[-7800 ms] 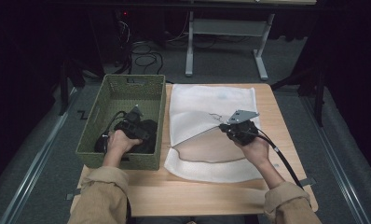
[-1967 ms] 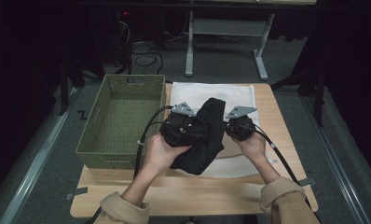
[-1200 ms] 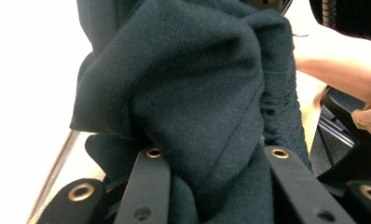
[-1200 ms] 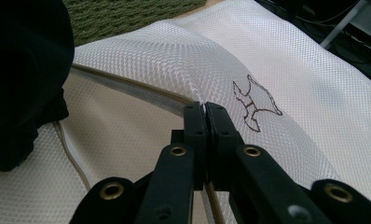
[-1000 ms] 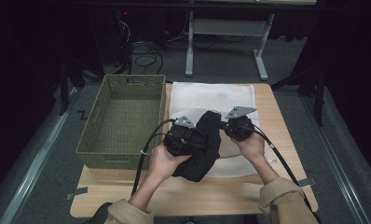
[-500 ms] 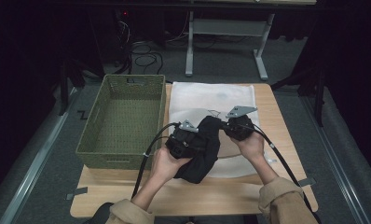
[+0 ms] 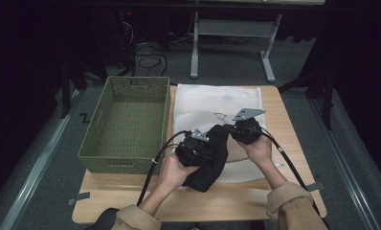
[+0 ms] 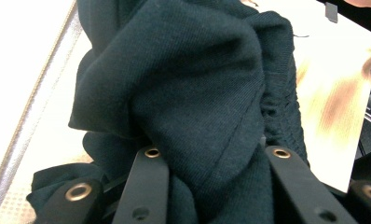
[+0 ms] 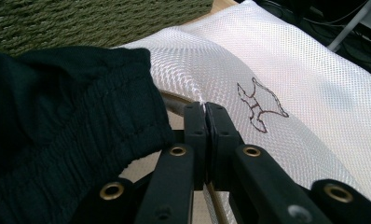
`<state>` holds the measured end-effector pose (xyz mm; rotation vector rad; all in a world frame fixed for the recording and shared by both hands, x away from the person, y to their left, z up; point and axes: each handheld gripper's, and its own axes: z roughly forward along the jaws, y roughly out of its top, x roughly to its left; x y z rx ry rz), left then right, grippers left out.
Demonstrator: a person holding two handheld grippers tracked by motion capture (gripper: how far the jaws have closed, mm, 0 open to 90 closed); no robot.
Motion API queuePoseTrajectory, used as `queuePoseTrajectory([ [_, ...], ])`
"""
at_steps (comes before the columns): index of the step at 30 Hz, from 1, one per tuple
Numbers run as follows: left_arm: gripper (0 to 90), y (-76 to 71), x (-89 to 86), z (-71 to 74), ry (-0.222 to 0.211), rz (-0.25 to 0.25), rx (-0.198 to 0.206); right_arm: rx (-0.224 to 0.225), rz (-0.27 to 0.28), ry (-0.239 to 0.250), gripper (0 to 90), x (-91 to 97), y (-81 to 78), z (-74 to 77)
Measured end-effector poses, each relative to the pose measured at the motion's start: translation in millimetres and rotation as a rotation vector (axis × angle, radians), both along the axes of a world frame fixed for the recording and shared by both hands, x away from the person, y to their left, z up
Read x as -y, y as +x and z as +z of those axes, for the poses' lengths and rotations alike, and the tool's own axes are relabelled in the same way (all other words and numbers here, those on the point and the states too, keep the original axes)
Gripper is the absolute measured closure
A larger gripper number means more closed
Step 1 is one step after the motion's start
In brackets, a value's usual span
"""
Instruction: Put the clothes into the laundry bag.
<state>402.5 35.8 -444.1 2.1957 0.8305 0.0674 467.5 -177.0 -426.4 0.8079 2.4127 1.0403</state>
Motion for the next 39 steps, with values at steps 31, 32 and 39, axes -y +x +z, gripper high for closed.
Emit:
queuePoseTrajectory([
  [31, 72.0, 12.0, 18.2, -31.6, 0.01, 0.015, -0.028, 0.004, 0.009, 0.012, 89.2, 1.5, -1.7, 3.2],
  [32, 72.0, 13.4, 18.5, -31.9, 0.012, 0.017, -0.03, 0.005, 0.009, 0.012, 89.3, 1.3, -2.0, 3.3],
  [39, 71.8, 24.4, 21.8, -36.9, 0.002, 0.04, -0.078, 0.011, 0.012, 0.013, 89.2, 1.8, -2.9, 4.6],
])
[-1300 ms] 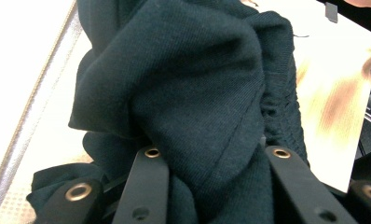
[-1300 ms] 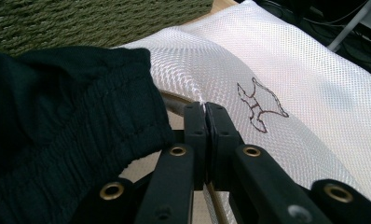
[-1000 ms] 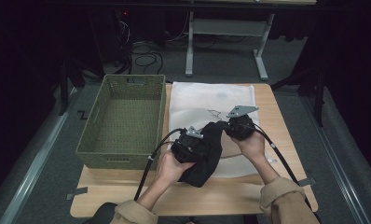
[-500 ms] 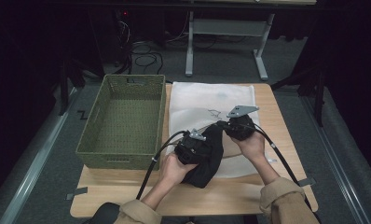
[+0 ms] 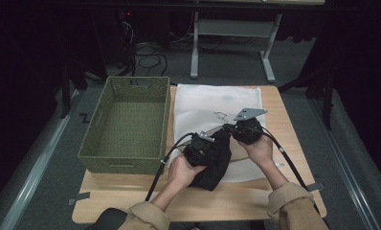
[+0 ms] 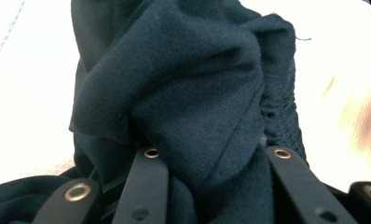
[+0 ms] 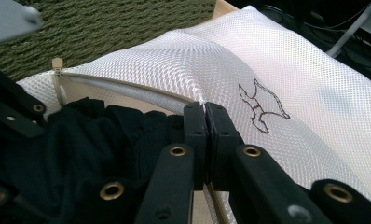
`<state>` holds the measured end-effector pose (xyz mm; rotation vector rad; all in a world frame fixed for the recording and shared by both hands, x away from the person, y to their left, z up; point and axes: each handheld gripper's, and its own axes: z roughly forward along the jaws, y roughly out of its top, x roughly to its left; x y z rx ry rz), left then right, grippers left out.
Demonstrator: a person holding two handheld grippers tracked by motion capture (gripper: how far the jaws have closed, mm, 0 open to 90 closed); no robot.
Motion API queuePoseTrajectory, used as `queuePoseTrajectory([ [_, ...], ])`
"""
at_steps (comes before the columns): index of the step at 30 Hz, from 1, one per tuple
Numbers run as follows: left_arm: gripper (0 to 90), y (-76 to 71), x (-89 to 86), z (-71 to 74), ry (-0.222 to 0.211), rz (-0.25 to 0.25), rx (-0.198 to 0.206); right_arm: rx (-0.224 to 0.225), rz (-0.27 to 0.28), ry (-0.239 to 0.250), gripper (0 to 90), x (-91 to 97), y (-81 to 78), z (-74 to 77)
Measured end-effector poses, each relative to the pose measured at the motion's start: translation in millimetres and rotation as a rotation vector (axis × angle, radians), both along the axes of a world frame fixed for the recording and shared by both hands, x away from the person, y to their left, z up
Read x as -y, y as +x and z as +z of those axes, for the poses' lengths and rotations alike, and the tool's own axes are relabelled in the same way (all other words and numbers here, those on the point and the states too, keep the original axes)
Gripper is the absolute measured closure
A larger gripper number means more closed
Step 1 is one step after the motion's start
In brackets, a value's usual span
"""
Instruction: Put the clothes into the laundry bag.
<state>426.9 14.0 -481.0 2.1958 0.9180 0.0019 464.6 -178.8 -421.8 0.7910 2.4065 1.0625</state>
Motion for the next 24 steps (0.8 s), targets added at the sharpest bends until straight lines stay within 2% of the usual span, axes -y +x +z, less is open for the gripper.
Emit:
queuePoseTrajectory([
  [11, 71.4, 13.1, 4.9, -1.3, 0.011, 0.054, -0.025, 0.007, 0.009, 0.0, 89.2, 0.0, -2.6, 2.2],
  [16, 71.2, 17.7, 6.9, -0.8, 0.018, 0.076, -0.023, 0.014, 0.007, 0.005, 89.3, 1.0, -3.8, 4.4],
  [24, 70.7, 25.4, 6.9, -4.4, -0.001, 0.121, -0.03, 0.014, 0.02, 0.008, 89.2, -0.4, -7.1, 5.6],
])
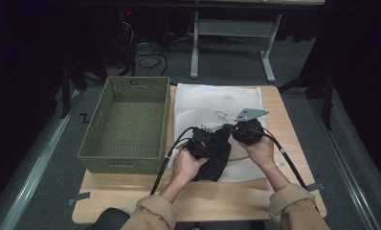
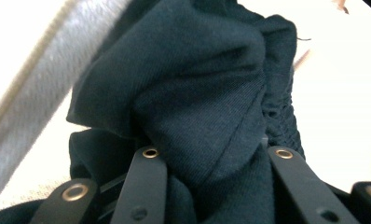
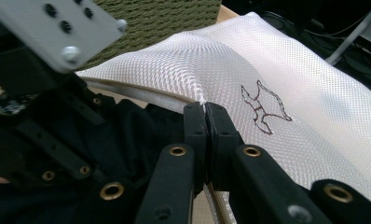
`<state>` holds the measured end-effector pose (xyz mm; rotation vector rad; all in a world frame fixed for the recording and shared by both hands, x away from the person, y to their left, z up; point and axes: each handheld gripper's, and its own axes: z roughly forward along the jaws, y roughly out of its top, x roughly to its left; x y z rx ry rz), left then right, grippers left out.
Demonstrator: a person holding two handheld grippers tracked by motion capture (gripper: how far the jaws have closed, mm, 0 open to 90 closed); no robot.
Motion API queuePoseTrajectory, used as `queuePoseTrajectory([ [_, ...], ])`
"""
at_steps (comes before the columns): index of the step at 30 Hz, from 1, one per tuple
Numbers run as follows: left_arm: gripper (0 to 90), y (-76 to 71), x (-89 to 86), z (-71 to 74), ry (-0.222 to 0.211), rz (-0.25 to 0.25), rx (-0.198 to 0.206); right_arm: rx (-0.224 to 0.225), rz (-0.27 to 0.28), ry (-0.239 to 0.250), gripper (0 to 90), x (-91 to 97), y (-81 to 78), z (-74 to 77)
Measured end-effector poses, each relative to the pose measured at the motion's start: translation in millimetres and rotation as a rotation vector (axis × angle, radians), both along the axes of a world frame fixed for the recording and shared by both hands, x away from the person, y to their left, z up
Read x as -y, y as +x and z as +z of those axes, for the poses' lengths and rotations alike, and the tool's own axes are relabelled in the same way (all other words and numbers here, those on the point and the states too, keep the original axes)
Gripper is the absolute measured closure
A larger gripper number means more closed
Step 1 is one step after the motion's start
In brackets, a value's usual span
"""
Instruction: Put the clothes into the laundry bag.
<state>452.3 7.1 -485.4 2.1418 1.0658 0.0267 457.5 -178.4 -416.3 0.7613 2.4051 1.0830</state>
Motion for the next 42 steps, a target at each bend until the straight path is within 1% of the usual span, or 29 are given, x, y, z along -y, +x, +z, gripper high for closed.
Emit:
queuePoseTrajectory([
  [3, 70.5, 1.9, 0.6, -1.3, -0.003, 0.018, 0.006, 0.005, 0.005, -0.003, 89.2, -1.0, -1.3, 0.0],
  [7, 69.3, 3.6, 0.6, -2.3, -0.002, 0.033, 0.014, 0.001, 0.007, -0.006, 89.2, -1.9, -2.2, -0.7],
  [11, 68.4, 4.1, 0.8, -3.2, -0.005, 0.035, 0.017, -0.004, 0.011, -0.01, 89.2, -3.3, -2.4, -2.3],
  [13, 67.7, 4.7, 0.1, -3.3, -0.005, 0.032, 0.015, -0.005, 0.009, -0.008, 89.3, -4.0, -2.3, -3.2],
  [16, 66.6, 7.0, -0.8, -4.6, -0.018, 0.034, 0.0, -0.006, 0.01, -0.006, 89.2, -4.6, -2.7, -3.8],
  [18, 63.5, 8.5, -1.4, -5.3, -0.019, 0.041, 0.002, -0.007, 0.013, -0.012, 89.2, -5.3, -2.7, -4.6],
  [20, 58.5, 8.7, -0.8, -5.3, -0.031, 0.06, 0.005, -0.009, 0.015, -0.014, 89.2, -6.1, -2.8, -5.6],
  [21, 55.4, 8.6, -0.6, -5.1, -0.032, 0.062, 0.006, -0.009, 0.019, -0.018, 89.2, -6.3, -2.7, -6.1],
  [23, 50.0, 8.4, -0.5, -5.2, -0.035, 0.056, 0.013, -0.009, 0.019, -0.021, 89.2, -7.2, -2.6, -7.2],
  [25, 45.4, 8.0, -1.1, -4.4, -0.032, 0.052, 0.016, -0.018, 0.014, -0.022, 89.2, -7.7, -2.8, -7.8],
  [29, 38.3, 6.0, -1.8, -1.1, -0.051, 0.051, 0.032, -0.017, 0.016, -0.023, 89.2, -8.0, -1.7, -8.8],
  [31, 36.4, 5.0, -2.8, 0.9, -0.063, 0.044, 0.029, -0.018, 0.014, -0.02, 89.2, -8.1, -1.4, -9.1],
  [34, 34.6, 2.8, -5.0, 4.6, -0.059, 0.033, 0.033, -0.012, 0.014, -0.021, 89.2, -7.2, -0.5, -8.9],
  [36, 34.2, 0.9, -7.1, 7.9, -0.064, 0.026, 0.033, -0.011, 0.016, -0.027, 89.2, -6.9, -0.7, -8.5],
  [39, 33.6, -3.7, -10.5, 14.4, -0.07, 0.023, 0.058, -0.01, 0.013, -0.028, 89.2, -6.8, -1.2, -8.0],
  [42, 32.7, -6.4, -14.6, 19.7, -0.078, 0.017, 0.065, -0.007, 0.015, -0.027, 89.2, -6.6, -0.3, -8.5],
])
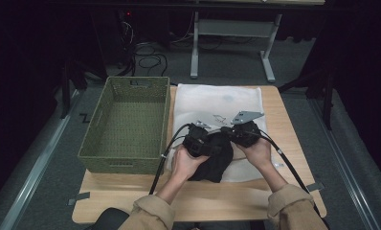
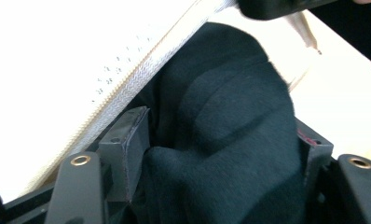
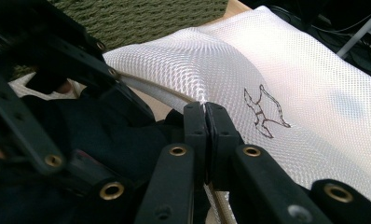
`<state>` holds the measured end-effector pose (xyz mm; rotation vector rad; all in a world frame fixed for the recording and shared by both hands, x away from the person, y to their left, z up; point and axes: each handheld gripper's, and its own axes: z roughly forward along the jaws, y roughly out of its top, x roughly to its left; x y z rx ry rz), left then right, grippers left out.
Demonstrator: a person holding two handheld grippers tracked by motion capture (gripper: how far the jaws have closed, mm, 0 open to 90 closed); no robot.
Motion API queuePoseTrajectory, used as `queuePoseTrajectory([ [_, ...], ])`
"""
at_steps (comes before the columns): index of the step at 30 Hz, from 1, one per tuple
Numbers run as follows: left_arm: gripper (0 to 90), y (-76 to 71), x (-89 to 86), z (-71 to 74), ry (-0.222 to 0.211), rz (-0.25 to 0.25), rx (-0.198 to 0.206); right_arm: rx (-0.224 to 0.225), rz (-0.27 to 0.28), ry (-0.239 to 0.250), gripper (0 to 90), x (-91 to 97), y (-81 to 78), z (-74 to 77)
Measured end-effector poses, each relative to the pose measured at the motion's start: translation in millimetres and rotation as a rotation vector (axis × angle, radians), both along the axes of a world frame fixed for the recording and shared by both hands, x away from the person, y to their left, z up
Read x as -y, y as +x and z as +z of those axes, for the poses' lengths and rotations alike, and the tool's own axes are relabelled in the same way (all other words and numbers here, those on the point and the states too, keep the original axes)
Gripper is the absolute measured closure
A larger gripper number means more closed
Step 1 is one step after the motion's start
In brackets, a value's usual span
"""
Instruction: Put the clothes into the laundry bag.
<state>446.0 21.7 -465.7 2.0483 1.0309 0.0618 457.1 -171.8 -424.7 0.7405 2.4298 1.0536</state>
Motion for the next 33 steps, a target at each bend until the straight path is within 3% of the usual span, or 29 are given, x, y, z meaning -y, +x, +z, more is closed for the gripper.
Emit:
queuePoseTrajectory([
  [7, 30.5, -6.1, -10.3, 10.8, -0.017, -0.014, 0.013, -0.007, -0.004, 0.0, 89.3, 0.4, 0.0, 0.6],
  [9, 29.5, -10.4, -15.1, 15.5, -0.015, -0.014, 0.035, -0.005, -0.003, -0.001, 89.2, 0.5, -0.1, 0.7],
  [13, 28.9, -21.6, -22.4, 19.6, -0.015, -0.02, 0.041, -0.005, -0.004, -0.002, 89.2, 0.2, 0.1, 0.6],
  [22, 26.6, -38.8, -21.7, 4.1, 0.047, -0.062, 0.021, -0.005, -0.002, -0.007, 89.2, -0.5, 0.6, -0.5],
  [28, 25.6, -41.3, -14.1, -8.8, 0.077, -0.088, -0.003, -0.009, -0.003, -0.008, 89.2, -1.6, 0.2, -1.7],
  [33, 24.3, -43.4, -7.7, -12.4, 0.101, -0.089, 0.021, -0.006, -0.002, -0.004, 89.2, -1.6, 0.1, -1.6],
])
